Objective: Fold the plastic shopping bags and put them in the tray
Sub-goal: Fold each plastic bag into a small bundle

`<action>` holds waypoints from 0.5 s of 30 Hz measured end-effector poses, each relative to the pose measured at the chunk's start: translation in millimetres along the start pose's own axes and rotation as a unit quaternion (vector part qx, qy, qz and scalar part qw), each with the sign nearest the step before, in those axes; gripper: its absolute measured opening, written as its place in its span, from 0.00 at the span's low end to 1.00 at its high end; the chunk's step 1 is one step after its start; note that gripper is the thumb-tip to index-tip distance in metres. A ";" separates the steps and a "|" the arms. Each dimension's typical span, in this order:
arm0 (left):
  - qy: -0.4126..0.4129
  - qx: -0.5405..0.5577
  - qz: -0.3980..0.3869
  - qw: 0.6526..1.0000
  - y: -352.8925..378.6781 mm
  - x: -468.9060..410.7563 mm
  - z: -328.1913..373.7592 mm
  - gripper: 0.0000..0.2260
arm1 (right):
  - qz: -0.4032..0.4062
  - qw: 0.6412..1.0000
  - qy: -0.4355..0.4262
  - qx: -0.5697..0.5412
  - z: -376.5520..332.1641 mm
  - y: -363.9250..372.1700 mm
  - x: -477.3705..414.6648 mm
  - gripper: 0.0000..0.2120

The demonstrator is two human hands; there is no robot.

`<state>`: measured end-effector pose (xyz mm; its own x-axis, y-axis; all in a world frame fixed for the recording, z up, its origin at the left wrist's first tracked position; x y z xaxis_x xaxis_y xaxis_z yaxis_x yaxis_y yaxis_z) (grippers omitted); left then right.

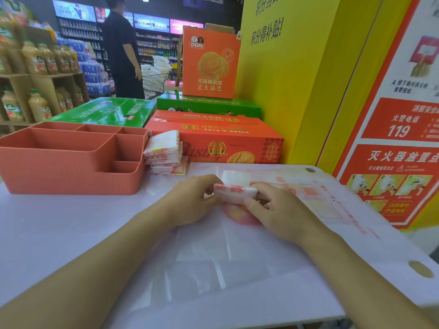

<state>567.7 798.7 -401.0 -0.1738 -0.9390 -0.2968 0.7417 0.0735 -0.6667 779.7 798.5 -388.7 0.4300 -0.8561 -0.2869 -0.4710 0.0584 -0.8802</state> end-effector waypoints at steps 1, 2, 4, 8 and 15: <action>-0.004 0.001 0.011 1.000 -0.4 -0.5 -0.4 0.14 | 0.001 1.000 0.010 -0.008 2.1 0.4 -0.5 0.16; -0.007 0.002 0.020 1.000 -0.8 -0.8 -0.1 0.13 | 0.004 1.000 0.020 -0.016 3.6 1.3 -1.4 0.14; -0.012 0.009 0.029 0.999 -1.3 -0.4 1.4 0.13 | 0.013 0.999 0.034 -0.028 5.1 2.2 -3.4 0.11; -0.034 0.021 0.023 0.999 -1.1 -1.2 3.0 0.06 | 0.031 0.999 0.039 -0.007 5.4 3.0 -7.6 0.12; -0.039 -0.031 0.039 0.998 1.8 -2.8 0.2 0.10 | 0.032 0.997 0.041 0.049 7.4 6.6 -10.4 0.13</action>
<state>569.6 801.4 -401.3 -0.0634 -0.9529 -0.2965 0.7085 0.1663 -0.6859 777.9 811.6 -394.4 0.3347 -0.8878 -0.3159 -0.4157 0.1617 -0.8950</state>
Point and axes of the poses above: each hand's wrist, its own x-axis away from the middle knuckle, its own y-axis out of the palm, z = x × y, the point moved 4 cm from there along -x, towards the middle knuckle, and after that the axes turned 12 degrees about x, right-handed, at the moved point
